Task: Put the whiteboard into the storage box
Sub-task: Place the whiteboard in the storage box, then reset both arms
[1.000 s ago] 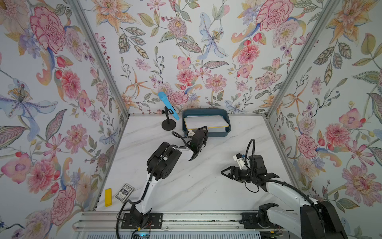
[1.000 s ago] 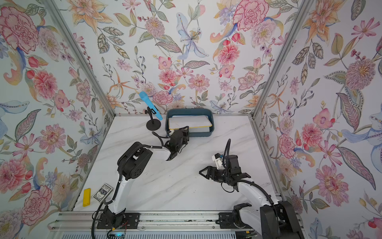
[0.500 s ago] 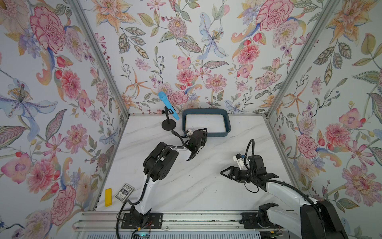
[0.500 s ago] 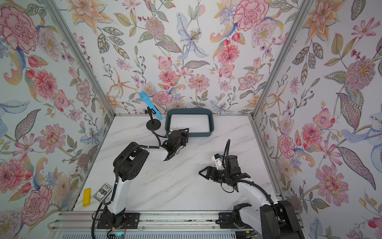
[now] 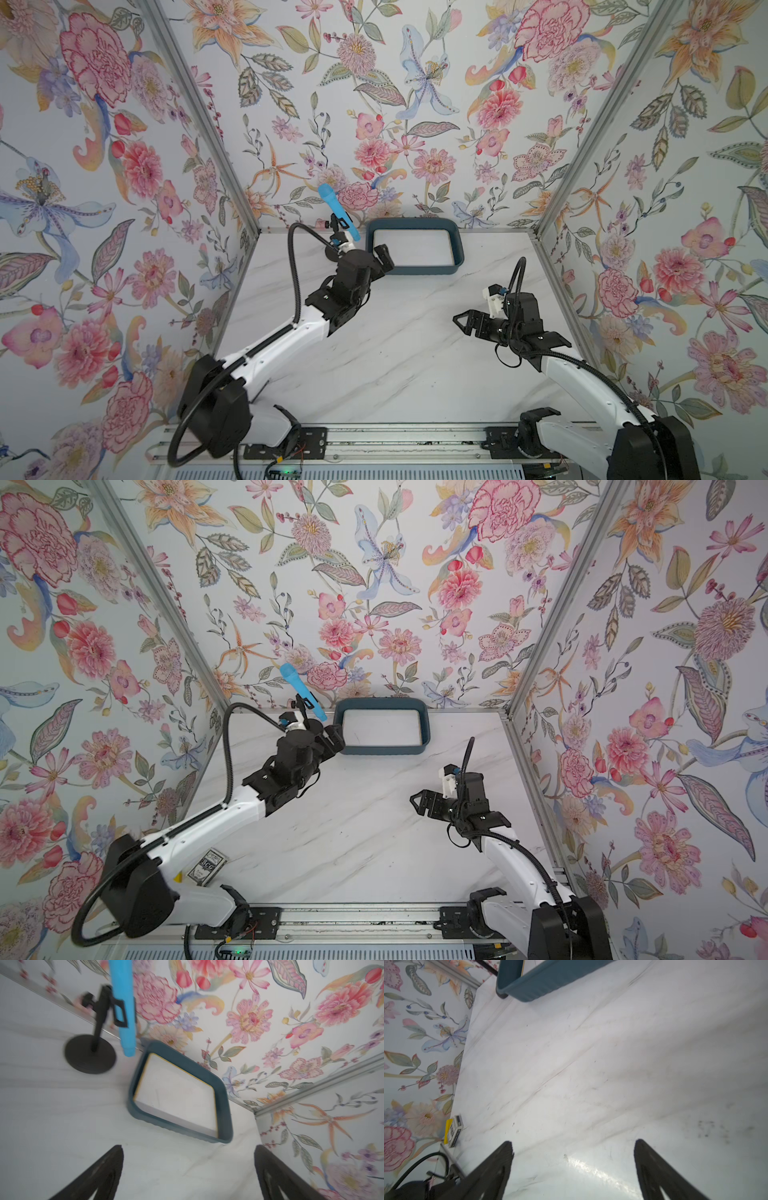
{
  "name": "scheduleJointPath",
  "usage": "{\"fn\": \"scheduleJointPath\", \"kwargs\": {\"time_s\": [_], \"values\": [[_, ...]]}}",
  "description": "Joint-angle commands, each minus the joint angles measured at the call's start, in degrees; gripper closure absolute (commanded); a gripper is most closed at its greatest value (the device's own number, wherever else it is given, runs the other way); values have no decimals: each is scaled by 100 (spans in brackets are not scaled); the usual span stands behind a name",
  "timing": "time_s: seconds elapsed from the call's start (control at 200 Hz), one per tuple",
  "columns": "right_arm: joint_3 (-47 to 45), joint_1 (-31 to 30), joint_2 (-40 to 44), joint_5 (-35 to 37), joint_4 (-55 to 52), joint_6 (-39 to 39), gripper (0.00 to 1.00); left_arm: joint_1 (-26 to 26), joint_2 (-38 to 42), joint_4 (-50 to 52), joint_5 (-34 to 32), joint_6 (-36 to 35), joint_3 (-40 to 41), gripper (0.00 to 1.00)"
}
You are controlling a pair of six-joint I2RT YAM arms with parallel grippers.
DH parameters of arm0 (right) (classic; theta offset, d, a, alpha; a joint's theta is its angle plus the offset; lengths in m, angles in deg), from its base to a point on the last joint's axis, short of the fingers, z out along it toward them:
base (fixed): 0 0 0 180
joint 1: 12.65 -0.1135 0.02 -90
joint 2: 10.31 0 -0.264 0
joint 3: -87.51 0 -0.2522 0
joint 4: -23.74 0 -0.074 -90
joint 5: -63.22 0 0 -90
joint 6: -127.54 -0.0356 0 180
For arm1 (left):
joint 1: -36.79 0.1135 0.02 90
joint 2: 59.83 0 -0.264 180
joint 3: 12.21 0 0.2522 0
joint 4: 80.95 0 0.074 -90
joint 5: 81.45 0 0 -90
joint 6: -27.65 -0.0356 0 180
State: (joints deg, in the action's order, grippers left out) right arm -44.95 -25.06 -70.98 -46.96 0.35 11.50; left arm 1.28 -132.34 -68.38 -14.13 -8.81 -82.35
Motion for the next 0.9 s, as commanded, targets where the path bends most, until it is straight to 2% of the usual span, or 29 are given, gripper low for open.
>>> {"fn": "scheduleJointPath", "kwargs": {"time_s": [0.0,0.05,0.075,0.125,0.165,0.235,0.305,0.365,0.485,0.591,0.641,0.746,0.771,0.796,0.841,0.896], "values": [[238,251,60,1673,-138,333,7,460,988,376,-1938,-1734,1143,0],[278,362,8,2241,-39,499,6,565,1581,-377,-2445,-2432,1815,0],[272,429,-24,2455,69,646,6,592,1864,-876,-2645,-3004,2181,0],[193,586,-104,2823,431,900,5,621,2280,-2130,-3031,-4068,2889,0],[112,752,-190,3076,723,1015,3,664,2499,-2965,-3412,-4635,3456,0],[-89,1110,-375,3147,1297,1079,3,939,2643,-3852,-3735,-5023,4115,0],[-373,1338,-538,3003,2120,1139,3,1390,2595,-3955,-3601,-4769,4512,0],[-755,1368,-615,3087,3027,1385,3,1710,2464,-4227,-3372,-4561,4885,0],[-1518,1363,-879,3222,4851,1902,0,2184,2087,-5831,-2685,-4848,5635,0],[-1592,1364,-1456,3106,5388,2214,0,2707,1398,-6652,-1847,-5112,5763,0],[-1330,1368,-1611,3015,5033,2232,0,2955,920,-7012,-1472,-5154,5707,0],[-1372,1389,-2107,2660,6028,2290,0,3187,-96,-8110,-785,-5234,5523,0],[-1303,1354,-2275,2628,6076,2350,0,3217,-339,-8010,-770,-5337,5306,0],[-1253,1261,-2408,2767,6169,2421,0,3161,-385,-7345,-804,-5297,4942,0],[-1075,1092,-2463,2823,5806,2608,0,3198,-435,-6270,-276,-5108,4364,0],[-1169,908,-2622,2865,6259,2848,0,3221,-717,-6707,350,-5119,4336,0]]}}
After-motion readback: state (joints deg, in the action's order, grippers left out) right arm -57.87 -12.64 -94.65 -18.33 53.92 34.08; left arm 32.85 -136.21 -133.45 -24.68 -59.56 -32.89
